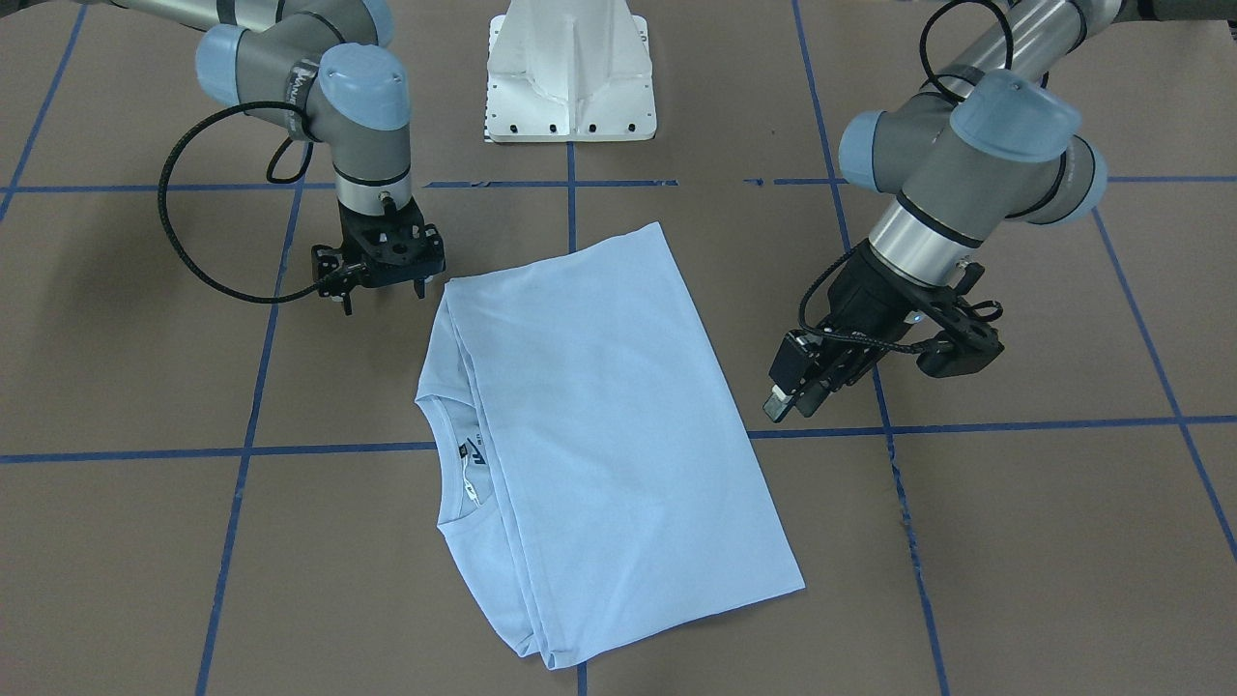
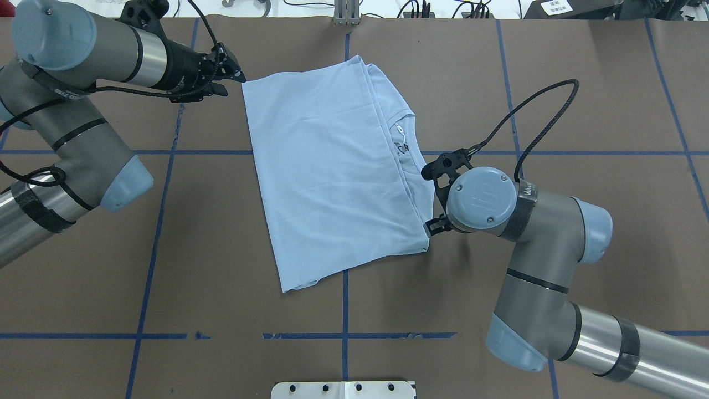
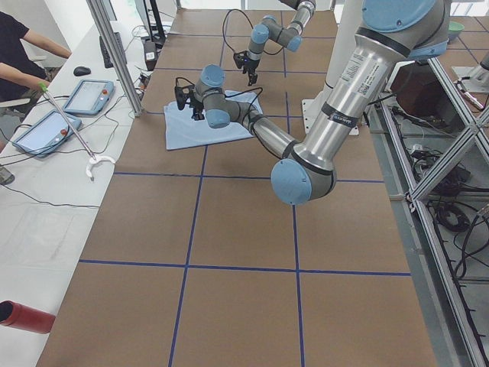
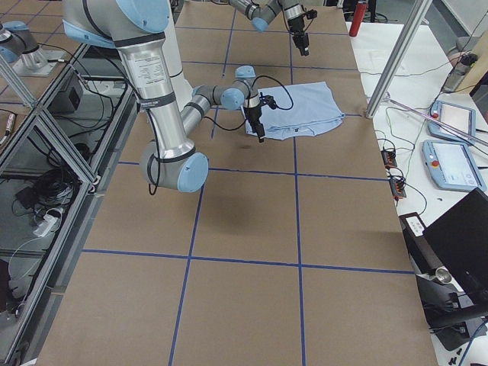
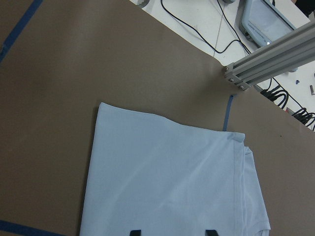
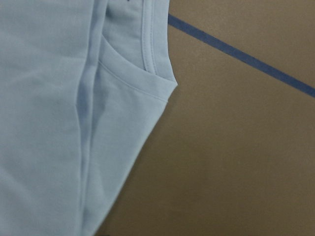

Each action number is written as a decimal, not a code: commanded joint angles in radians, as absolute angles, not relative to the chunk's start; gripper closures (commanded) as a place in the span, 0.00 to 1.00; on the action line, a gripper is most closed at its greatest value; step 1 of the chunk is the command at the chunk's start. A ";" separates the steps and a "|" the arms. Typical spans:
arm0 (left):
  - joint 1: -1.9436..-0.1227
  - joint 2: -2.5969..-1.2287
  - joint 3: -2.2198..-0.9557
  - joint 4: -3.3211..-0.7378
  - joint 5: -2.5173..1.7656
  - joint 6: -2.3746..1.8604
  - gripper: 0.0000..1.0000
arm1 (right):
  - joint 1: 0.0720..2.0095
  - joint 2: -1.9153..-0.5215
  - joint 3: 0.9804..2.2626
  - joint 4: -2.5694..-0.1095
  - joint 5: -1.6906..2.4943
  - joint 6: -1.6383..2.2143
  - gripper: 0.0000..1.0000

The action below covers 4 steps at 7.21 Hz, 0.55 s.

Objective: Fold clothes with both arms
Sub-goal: 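Move the right gripper along the folded edge near the collar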

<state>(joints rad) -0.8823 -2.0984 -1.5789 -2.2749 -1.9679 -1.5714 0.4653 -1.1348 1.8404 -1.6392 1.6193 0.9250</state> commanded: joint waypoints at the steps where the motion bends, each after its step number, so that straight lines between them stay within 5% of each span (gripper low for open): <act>1: -0.881 -2.098 -1.577 -2.275 -1.968 -1.571 0.47 | 0.404 -1.109 1.815 -1.509 1.614 1.427 0.02; 4: -0.881 -2.098 -1.574 -2.275 -1.967 -1.571 0.47 | 0.390 -1.149 1.752 -1.310 1.617 1.715 0.08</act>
